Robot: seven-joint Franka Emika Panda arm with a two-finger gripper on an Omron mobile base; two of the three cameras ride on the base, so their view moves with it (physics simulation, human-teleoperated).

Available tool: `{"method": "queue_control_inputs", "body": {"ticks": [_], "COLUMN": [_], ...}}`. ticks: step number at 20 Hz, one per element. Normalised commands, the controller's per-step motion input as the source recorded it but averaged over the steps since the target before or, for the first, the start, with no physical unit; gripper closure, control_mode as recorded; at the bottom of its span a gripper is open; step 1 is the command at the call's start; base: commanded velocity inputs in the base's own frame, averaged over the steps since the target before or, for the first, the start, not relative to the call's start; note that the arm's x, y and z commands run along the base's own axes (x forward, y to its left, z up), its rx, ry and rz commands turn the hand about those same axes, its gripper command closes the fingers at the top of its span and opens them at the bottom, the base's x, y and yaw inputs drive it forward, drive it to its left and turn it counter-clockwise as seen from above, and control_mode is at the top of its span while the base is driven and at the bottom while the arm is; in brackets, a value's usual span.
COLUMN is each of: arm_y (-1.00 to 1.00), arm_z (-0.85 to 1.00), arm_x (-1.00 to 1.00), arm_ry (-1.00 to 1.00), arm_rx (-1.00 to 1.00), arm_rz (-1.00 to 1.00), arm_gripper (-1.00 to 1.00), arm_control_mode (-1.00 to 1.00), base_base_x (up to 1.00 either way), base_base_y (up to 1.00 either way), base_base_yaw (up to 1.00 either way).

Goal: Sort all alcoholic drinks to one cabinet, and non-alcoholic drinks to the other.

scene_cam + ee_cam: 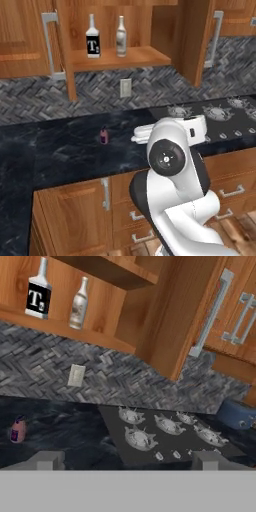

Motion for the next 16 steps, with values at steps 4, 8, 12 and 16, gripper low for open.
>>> {"method": "queue_control_inputs", "body": {"ticks": [4, 8, 12, 16], "arm_y": [0.00, 0.00, 0.00, 0.00], "arm_z": [0.00, 0.00, 0.00, 0.00], "arm_x": [0.00, 0.00, 0.00, 0.00], "arm_ry": [0.00, 0.00, 0.00, 0.00], "arm_rx": [0.00, 0.00, 0.00, 0.00], "arm_rz": [0.00, 0.00, 0.00, 0.00], "arm_gripper": [-1.00, -1.00, -1.00, -1.00], "arm_control_mode": [1.00, 1.00, 1.00, 1.00], "base_base_x": [0.54, 0.66, 0.60, 0.55], "base_base_y": [-0.34, 0.02, 0.02, -0.01], "base_base_yaw": [0.06, 0.01, 0.01, 0.04]}}
